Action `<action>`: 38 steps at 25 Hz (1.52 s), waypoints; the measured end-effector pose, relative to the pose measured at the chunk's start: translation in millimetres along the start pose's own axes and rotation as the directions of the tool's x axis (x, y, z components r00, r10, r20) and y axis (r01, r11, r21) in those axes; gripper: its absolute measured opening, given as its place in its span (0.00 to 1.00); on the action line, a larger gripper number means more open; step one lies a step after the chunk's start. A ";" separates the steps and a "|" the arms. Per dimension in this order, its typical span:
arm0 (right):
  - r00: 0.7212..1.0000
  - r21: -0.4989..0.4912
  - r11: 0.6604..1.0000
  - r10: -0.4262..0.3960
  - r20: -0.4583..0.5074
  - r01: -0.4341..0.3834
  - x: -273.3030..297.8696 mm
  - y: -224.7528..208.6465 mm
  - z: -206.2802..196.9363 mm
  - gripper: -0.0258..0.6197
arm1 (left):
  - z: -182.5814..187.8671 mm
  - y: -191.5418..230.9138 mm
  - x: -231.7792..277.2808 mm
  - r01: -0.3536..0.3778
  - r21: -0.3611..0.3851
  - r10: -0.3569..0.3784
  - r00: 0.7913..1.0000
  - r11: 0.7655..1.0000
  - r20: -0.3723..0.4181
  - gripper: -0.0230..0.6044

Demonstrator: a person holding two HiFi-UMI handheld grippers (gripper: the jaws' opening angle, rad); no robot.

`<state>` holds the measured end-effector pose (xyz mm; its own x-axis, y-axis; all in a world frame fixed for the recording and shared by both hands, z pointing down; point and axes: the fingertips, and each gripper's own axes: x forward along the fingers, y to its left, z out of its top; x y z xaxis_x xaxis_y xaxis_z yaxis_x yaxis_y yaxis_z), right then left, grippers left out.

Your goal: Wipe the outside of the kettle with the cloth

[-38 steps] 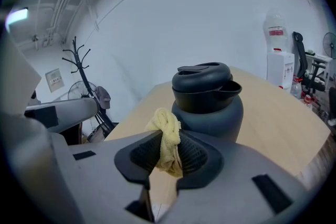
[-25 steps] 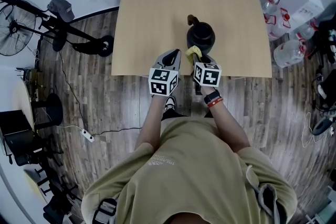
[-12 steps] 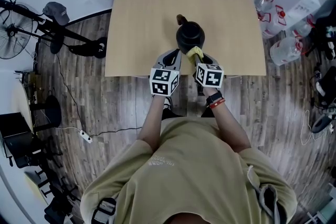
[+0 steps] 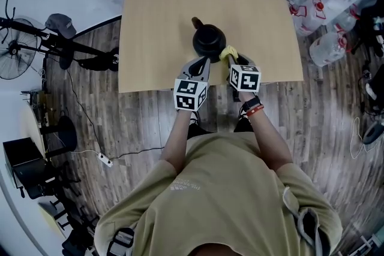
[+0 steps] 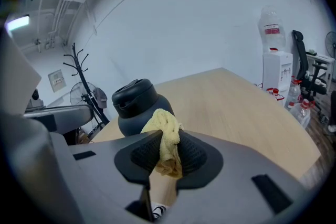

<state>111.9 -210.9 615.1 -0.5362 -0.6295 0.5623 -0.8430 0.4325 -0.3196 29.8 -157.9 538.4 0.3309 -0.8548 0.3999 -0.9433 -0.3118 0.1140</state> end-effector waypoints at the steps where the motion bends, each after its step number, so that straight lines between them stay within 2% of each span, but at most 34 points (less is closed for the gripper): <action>1: 1.000 -0.009 1.000 0.001 0.000 -0.001 1.9 -4.8 2.5 0.18 | 0.2 -2.4 3.7 0.001 0.002 -0.001 1.000 1.000 -0.001 0.08; 12: 1.000 -0.152 0.988 0.016 -0.023 -0.019 27.9 -39.2 36.6 0.18 | 3.2 -15.3 26.3 -0.006 -0.005 0.005 1.000 1.000 -0.010 0.08; 22: 0.999 -0.237 0.971 0.033 -0.042 -0.042 69.2 -53.2 65.4 0.18 | 0.5 -12.6 30.1 -0.037 -0.027 0.036 0.999 0.999 -0.026 0.08; 31: 0.989 -0.269 0.953 0.128 -0.071 -0.142 111.6 -27.4 86.5 0.18 | -0.4 9.8 11.7 -0.089 -0.046 0.088 0.996 0.995 -0.029 0.08; 35: 0.987 -0.265 0.952 0.139 -0.080 -0.156 118.2 -17.9 86.8 0.18 | -5.0 26.6 -5.5 -0.111 -0.056 0.109 0.994 0.992 -0.030 0.08; 38: 0.990 -0.255 0.957 0.123 -0.072 -0.137 111.4 -13.6 87.6 0.18 | -7.6 37.9 -16.5 -0.114 -0.059 0.112 0.993 0.992 -0.028 0.08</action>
<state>60.0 -343.5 615.3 -0.6312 -0.5239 0.5720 -0.7227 0.6649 -0.1885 -11.6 -152.4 542.9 0.2221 -0.8725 0.4352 -0.9747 -0.1875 0.1216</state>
